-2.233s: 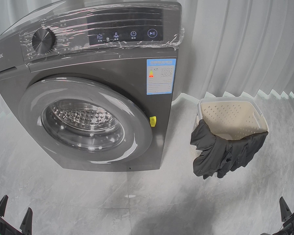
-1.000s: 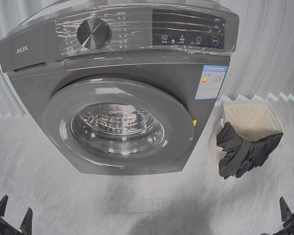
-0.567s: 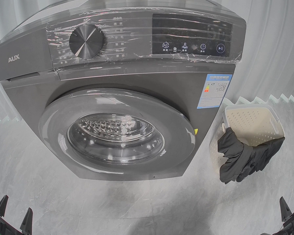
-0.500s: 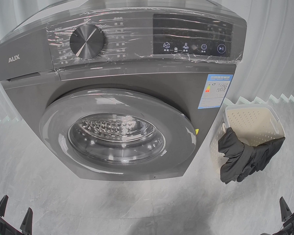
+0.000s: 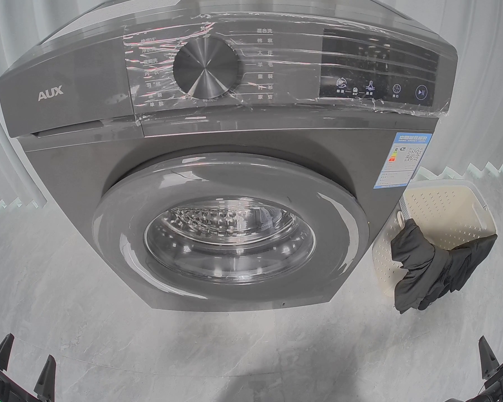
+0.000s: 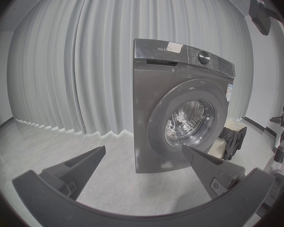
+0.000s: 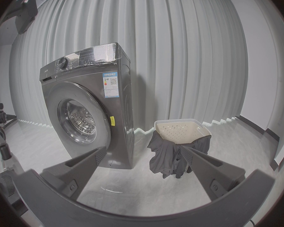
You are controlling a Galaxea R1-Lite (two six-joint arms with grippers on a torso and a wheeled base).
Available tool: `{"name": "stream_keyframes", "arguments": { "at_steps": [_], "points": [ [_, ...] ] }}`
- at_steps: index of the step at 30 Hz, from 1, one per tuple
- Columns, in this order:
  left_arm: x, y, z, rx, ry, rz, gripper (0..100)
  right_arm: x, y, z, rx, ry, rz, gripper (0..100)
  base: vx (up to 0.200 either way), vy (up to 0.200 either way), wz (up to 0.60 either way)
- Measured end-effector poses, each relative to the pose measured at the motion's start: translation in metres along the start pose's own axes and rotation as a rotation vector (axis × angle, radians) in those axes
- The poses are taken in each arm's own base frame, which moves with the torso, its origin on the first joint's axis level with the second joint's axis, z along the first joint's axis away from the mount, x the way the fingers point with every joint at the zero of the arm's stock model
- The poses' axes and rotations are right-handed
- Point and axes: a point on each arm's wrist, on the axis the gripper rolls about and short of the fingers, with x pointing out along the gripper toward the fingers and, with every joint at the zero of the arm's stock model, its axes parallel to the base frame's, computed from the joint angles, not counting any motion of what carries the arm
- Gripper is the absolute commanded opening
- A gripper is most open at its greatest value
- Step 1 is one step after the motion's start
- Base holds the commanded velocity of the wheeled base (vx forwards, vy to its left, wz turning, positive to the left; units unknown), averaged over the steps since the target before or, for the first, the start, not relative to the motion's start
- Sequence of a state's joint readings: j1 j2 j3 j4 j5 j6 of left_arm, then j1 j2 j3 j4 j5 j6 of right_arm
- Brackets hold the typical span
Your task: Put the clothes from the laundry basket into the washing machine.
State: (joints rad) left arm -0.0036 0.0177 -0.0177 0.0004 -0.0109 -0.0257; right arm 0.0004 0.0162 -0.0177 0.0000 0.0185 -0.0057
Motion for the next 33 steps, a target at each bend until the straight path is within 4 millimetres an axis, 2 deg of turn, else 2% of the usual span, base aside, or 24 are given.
{"name": "stream_keyframes", "arguments": {
  "at_steps": [3, 23, 26, 33],
  "points": [
    [0.0000, 0.0000, 0.0001, 0.000, 0.000, 0.001, 100, 0.0000, 0.0000, 0.0000, 0.000, 0.000, 0.000, 100, 0.000, 0.000, 0.60],
    [0.0000, 0.0000, 0.0000, 0.007, 0.000, 0.001, 100, 0.0000, 0.0000, 0.0001, 0.000, -0.001, 0.001, 100, 0.000, 0.000, 0.00],
    [0.0000, 0.0000, 0.0000, 0.008, 0.000, 0.001, 100, 0.0000, 0.0000, 0.0001, 0.000, -0.001, 0.000, 100, 0.000, -0.200, 0.00],
    [0.0000, 0.0000, 0.0000, 0.009, 0.000, 0.000, 100, 0.0000, 0.0000, 0.0001, 0.000, -0.001, -0.001, 100, 0.000, 0.000, 0.00]
  ]
}}
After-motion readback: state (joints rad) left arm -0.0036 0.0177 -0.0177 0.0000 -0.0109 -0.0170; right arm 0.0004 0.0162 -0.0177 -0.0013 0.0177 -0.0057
